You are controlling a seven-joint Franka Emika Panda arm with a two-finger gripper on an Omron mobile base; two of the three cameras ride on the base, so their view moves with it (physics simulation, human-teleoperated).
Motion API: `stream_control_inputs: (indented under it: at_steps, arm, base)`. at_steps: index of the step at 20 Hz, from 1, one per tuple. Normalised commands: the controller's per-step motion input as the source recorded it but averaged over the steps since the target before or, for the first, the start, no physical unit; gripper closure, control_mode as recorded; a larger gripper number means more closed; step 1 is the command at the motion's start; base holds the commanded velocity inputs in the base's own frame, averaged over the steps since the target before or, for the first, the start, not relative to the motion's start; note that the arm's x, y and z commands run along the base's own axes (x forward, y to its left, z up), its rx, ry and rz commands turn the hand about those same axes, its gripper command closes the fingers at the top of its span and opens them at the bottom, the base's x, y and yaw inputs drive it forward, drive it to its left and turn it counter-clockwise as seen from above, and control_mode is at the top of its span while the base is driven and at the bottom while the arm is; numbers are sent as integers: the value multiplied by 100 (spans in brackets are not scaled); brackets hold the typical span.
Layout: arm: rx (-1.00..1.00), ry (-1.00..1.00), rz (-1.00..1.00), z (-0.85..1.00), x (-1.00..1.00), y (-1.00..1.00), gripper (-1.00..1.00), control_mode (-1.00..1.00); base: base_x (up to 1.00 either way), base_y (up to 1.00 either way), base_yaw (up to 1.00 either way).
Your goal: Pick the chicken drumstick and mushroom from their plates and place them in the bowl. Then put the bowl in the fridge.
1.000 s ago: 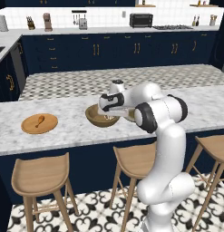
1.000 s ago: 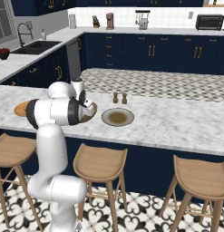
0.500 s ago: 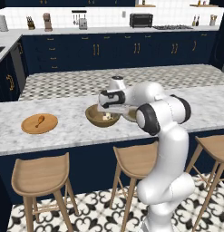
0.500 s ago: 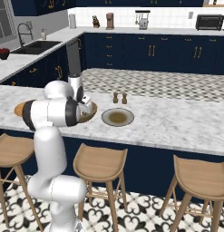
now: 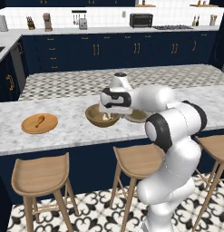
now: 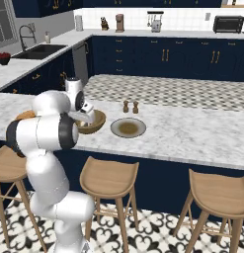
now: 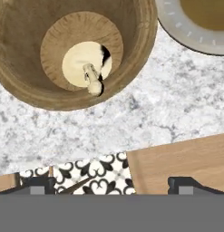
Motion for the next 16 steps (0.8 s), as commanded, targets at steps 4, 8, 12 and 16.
stream_control_inputs:
  at_steps: [4,8,12,16]
  arm:
    - [0,0,20,26,-68,-29,-100,-100]
    - [0,4,14,40,-44,-3,-100,-100]
    - [0,0,10,16,-59,-12,-100,-100]
    - [0,0,0,7,-28,9,-100,-100]
  base:
    - [0,0,0]
    - [0,0,0]
    - [0,0,0]
    - [0,0,0]
